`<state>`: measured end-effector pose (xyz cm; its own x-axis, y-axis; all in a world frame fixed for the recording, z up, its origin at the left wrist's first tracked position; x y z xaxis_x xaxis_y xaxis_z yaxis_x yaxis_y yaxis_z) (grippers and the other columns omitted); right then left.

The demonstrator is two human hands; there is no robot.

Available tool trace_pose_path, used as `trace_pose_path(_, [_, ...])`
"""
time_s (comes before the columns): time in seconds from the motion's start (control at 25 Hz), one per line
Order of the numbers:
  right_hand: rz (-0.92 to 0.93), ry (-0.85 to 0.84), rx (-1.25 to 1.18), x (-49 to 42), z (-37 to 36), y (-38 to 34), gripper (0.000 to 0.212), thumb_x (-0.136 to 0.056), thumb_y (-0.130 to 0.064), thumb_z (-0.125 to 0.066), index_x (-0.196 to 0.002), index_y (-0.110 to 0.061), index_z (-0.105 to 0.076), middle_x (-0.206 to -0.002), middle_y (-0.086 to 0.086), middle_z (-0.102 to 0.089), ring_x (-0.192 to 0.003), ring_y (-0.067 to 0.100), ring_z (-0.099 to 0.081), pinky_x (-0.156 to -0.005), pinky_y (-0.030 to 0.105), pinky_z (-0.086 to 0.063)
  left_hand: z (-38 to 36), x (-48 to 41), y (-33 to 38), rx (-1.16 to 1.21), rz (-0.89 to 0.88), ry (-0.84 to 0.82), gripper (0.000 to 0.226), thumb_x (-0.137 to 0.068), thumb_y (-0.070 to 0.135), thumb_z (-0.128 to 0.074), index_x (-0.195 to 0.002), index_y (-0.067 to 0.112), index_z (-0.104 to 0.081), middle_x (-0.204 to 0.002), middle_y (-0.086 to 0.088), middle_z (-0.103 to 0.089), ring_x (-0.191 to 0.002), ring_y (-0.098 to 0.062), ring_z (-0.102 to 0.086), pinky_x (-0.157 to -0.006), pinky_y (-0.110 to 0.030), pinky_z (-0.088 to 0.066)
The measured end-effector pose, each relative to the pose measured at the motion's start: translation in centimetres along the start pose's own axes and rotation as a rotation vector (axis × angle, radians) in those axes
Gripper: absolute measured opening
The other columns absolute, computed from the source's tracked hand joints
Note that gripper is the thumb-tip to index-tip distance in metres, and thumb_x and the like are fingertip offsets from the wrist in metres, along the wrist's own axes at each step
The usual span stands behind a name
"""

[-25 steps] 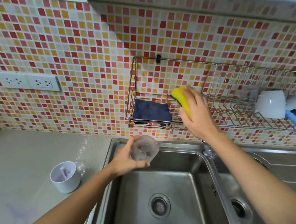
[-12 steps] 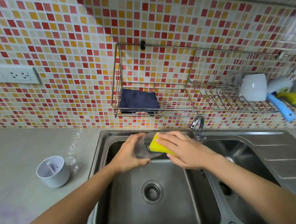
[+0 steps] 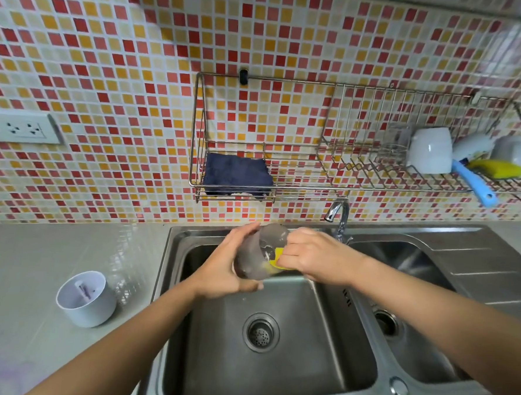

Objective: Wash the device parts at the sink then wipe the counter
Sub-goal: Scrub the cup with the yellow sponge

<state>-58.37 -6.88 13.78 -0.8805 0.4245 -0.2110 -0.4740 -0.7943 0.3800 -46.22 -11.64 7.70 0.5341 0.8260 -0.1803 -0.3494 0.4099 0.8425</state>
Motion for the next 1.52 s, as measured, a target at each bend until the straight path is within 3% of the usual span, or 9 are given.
trace_pose_path(0.12, [0.007, 0.000, -0.016, -0.4, 0.8, -0.3, 0.014, -0.076, -0.009, -0.063, -0.068, -0.019, -0.059, -0.063, -0.005, -0.057, -0.065, 0.018, -0.051, -0.067, 0.026, -0.035, -0.3, -0.6, 0.3, -0.036, -0.008, -0.100, 0.103, -0.060, 0.019, -0.087, -0.142, 0.030, -0.027, -0.136, 0.020, -0.043, -0.122, 0.012, -0.040, -0.101, -0.006, -0.032])
trace_pose_path(0.24, [-0.257, -0.124, -0.294, -0.5, -0.6, 0.1, 0.026, -0.061, 0.009, -0.064, -0.072, -0.014, -0.058, -0.068, 0.000, -0.059, -0.070, 0.020, -0.049, -0.062, 0.029, -0.040, -0.5, -1.0, 1.3, -0.158, -0.077, 0.066, 0.089, -0.058, 0.020, -0.086, -0.133, 0.018, -0.037, -0.123, 0.004, -0.045, -0.109, 0.003, -0.044, -0.095, -0.006, -0.035])
trace_pose_path(0.36, [-0.507, -0.220, -0.577, 1.2, -1.9, 0.6, 0.016, -0.071, -0.004, -0.067, -0.085, -0.012, -0.063, -0.079, 0.003, -0.065, -0.079, 0.018, -0.051, -0.070, 0.030, -0.038, -1.0, -0.6, 1.0, -0.205, -0.095, 0.131, 0.085, -0.060, 0.022, -0.084, -0.132, 0.013, -0.038, -0.119, 0.003, -0.040, -0.109, -0.009, -0.050, -0.091, -0.019, -0.044])
trace_pose_path(0.48, [-0.363, -0.230, -0.465, 1.5, -1.5, -0.2, 0.019, -0.067, -0.004, -0.071, -0.083, -0.013, -0.064, -0.075, 0.002, -0.065, -0.074, 0.020, -0.052, -0.070, 0.034, -0.048, -1.6, -0.5, 1.0, -0.265, -0.114, 0.145, 0.085, -0.061, 0.024, -0.081, -0.133, 0.010, -0.038, -0.119, 0.003, -0.037, -0.111, -0.018, -0.052, -0.091, -0.034, -0.048])
trace_pose_path(0.64, [-0.191, -0.207, -0.158, 1.5, -1.1, -0.8, 0.032, -0.044, -0.003, -0.081, -0.063, -0.018, -0.060, -0.060, -0.006, -0.060, -0.063, 0.018, -0.054, -0.064, 0.024, -0.040, -3.0, -0.9, 1.2, -0.184, -0.108, 0.084, 0.088, -0.062, 0.020, -0.082, -0.135, 0.014, -0.032, -0.122, 0.000, -0.037, -0.113, -0.007, -0.043, -0.099, -0.033, -0.042])
trace_pose_path(0.84, [-0.059, -0.126, -0.041, 2.4, 0.6, -0.8, 0.027, -0.061, -0.007, -0.079, -0.068, -0.020, -0.057, -0.061, -0.007, -0.055, -0.064, 0.017, -0.050, -0.064, 0.026, -0.037, -3.4, -0.5, -0.1, 0.070, 0.005, -0.166, 0.100, -0.059, 0.019, -0.087, -0.140, 0.031, -0.029, -0.139, 0.008, -0.042, -0.128, -0.005, -0.044, -0.107, -0.029, -0.039])
trace_pose_path(1.0, [-0.209, -0.186, -0.239, 2.1, -0.5, -1.3, 0.031, -0.056, 0.004, -0.075, -0.073, -0.015, -0.057, -0.067, -0.001, -0.059, -0.069, 0.020, -0.051, -0.063, 0.028, -0.043, -3.6, -0.5, 1.3, -0.135, -0.097, 0.011, 0.088, -0.061, 0.033, -0.081, -0.134, 0.015, -0.035, -0.127, 0.001, -0.044, -0.114, -0.003, -0.047, -0.099, -0.031, -0.043])
trace_pose_path(1.12, [-0.480, -0.232, -0.553, 3.1, -1.0, -1.3, 0.019, -0.074, -0.009, -0.072, -0.088, -0.010, -0.060, -0.083, 0.004, -0.062, -0.084, 0.021, -0.049, -0.076, 0.032, -0.043, -3.4, -0.2, 1.4, -0.345, -0.186, 0.125, 0.087, -0.060, 0.033, -0.077, -0.130, 0.019, -0.027, -0.120, -0.003, -0.034, -0.104, -0.027, -0.057, -0.079, -0.042, -0.054])
trace_pose_path(1.52, [-0.507, -0.235, -0.515, 4.4, -0.8, -1.2, 0.028, -0.082, -0.032, -0.068, -0.097, -0.010, -0.064, -0.086, 0.003, -0.064, -0.088, 0.019, -0.049, -0.082, 0.029, -0.041, -4.2, -0.2, 2.5, -0.398, -0.287, 0.258, 0.087, -0.059, 0.014, -0.084, -0.123, 0.022, -0.026, -0.114, 0.003, -0.028, -0.102, -0.034, -0.058, -0.059, -0.045, -0.058])
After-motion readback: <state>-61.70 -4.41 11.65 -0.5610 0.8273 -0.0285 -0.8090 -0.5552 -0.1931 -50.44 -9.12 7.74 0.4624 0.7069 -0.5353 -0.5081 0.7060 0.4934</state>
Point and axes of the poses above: each hand's wrist, its own x-axis away from the middle knuckle, its own z-axis out of the back of the hand, y = z × x, the point moved 7 cm from there along -x, towards the middle knuckle
